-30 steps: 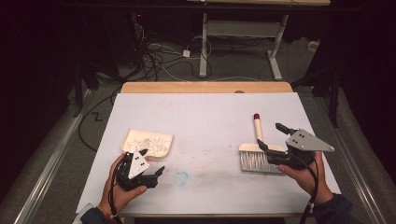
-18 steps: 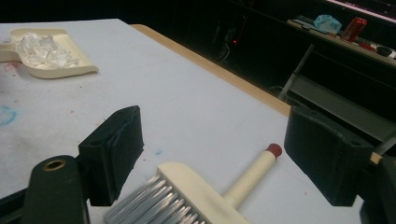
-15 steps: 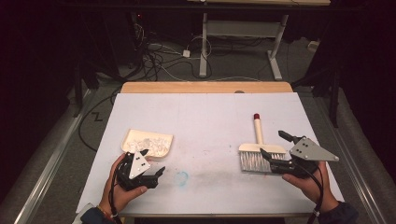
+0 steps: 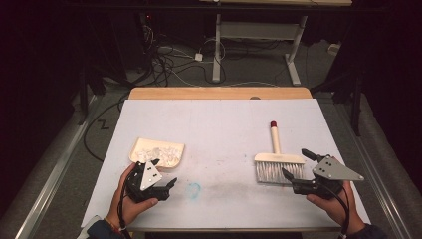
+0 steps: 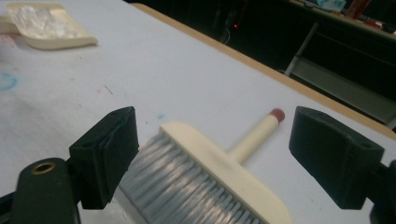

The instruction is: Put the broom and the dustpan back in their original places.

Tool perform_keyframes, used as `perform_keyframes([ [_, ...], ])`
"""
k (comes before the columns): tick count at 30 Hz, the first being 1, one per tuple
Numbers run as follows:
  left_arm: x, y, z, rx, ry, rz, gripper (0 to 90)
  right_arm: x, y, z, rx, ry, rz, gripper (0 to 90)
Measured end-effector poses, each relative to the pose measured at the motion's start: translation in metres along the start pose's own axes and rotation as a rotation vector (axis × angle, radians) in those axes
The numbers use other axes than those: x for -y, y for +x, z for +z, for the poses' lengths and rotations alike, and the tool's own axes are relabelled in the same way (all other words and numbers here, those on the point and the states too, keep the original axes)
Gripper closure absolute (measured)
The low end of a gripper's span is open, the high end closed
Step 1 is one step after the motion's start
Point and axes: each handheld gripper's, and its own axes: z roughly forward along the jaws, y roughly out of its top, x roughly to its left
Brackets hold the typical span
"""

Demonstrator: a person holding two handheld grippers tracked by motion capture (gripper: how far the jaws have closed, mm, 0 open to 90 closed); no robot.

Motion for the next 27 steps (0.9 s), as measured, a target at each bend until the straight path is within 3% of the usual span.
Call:
perform_keyframes([
  [5, 0.000, 0.000, 0.001, 0.004, 0.004, 0.005, 18.5, 0.012, 0.000, 0.001, -0.005, 0.036, -0.004, 16.3],
  [11, -0.002, 0.000, 0.005, 0.006, 0.005, 0.025, 18.5, 0.026, 0.000, -0.005, -0.008, 0.022, 0.027, 16.5],
  [14, -0.002, -0.002, 0.007, 0.003, 0.012, 0.035, 18.5, 0.032, 0.000, -0.008, 0.008, 0.029, 0.020, 16.5],
  [17, -0.002, -0.003, 0.007, -0.001, 0.017, 0.038, 18.5, 0.031, 0.000, -0.009, -0.003, 0.008, 0.043, 16.4],
  [27, -0.001, -0.008, 0.005, 0.001, 0.016, 0.053, 18.5, 0.026, 0.003, -0.009, 0.010, -0.009, 0.023, 16.3],
])
